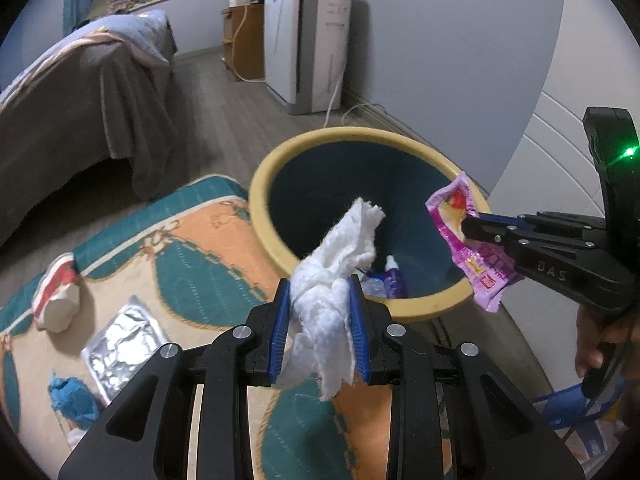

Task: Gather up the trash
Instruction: 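Carry wrapper and tissue over the bin and open both tools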

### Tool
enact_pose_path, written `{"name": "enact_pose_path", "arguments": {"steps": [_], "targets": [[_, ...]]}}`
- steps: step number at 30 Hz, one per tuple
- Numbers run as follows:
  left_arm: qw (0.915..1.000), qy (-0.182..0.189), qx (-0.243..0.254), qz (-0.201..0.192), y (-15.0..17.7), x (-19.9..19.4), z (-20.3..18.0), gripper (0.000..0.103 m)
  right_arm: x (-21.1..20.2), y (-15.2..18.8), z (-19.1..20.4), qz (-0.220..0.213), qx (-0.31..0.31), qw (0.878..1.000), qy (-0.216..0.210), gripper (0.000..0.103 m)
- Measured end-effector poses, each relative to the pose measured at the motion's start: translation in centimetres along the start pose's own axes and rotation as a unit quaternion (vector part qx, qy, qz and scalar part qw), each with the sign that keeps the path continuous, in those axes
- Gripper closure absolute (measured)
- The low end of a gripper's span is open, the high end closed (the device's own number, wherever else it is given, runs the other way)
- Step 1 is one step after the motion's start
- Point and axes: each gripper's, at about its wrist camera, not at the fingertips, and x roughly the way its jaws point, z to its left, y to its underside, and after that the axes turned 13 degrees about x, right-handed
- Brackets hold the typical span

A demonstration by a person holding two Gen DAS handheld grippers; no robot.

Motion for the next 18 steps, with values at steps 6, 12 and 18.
{"name": "enact_pose_path", "arguments": {"steps": [6, 12, 18], "targets": [[0.9996, 0.023, 0.004, 0.014, -0.9, 1.0, -0.5, 0.074, 0.4, -0.8, -0.1, 0.001, 0.002, 1.0, -0.003, 0.095], [0.9993, 0.033, 0.009, 0.017, -2.3, 1.8, -0.6, 0.074, 0.5, -2.5, -0.5, -0.009, 0.008, 1.0, -0.004, 0.095], [0.9994, 0.02, 0.026, 0.006, -4.6, 2.4, -0.7, 0.074, 1.6, -4.4, -0.9, -0.009, 0.023, 1.0, 0.004, 0.095]]}}
